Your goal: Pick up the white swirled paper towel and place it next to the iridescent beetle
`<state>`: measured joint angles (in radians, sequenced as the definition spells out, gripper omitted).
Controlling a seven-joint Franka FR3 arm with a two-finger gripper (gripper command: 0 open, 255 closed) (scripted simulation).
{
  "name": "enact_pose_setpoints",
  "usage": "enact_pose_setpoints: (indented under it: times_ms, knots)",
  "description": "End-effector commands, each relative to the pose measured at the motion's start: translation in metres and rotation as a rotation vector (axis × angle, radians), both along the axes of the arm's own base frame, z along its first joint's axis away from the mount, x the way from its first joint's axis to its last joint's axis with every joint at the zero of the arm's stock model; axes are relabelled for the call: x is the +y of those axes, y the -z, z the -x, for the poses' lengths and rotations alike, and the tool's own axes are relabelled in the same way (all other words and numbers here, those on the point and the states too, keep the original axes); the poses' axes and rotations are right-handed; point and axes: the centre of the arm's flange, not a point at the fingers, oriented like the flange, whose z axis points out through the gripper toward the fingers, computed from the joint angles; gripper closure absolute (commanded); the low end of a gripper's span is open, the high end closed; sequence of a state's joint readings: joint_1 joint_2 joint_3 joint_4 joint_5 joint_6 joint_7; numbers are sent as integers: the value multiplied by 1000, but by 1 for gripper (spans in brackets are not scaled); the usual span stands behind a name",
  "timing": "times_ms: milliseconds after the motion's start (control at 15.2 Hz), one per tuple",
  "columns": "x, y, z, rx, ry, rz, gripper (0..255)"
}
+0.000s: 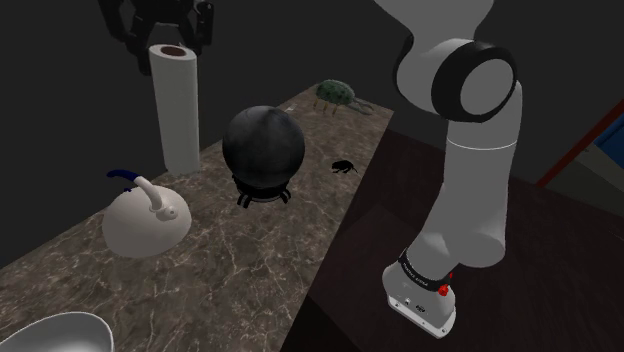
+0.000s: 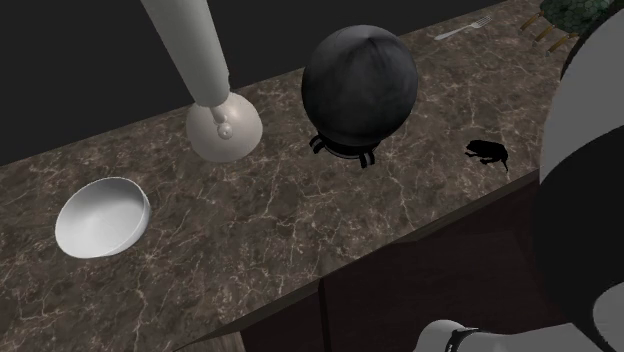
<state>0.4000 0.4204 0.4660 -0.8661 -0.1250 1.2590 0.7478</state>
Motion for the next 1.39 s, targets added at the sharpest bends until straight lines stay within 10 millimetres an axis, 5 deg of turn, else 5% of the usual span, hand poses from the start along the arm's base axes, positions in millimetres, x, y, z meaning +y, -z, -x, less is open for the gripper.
enact_pose_setpoints:
  times_ms: [0, 1320]
  knots:
    - [-13, -5, 3, 1, 1, 1, 255]
    - [-274, -6, 42, 1, 1, 1, 255]
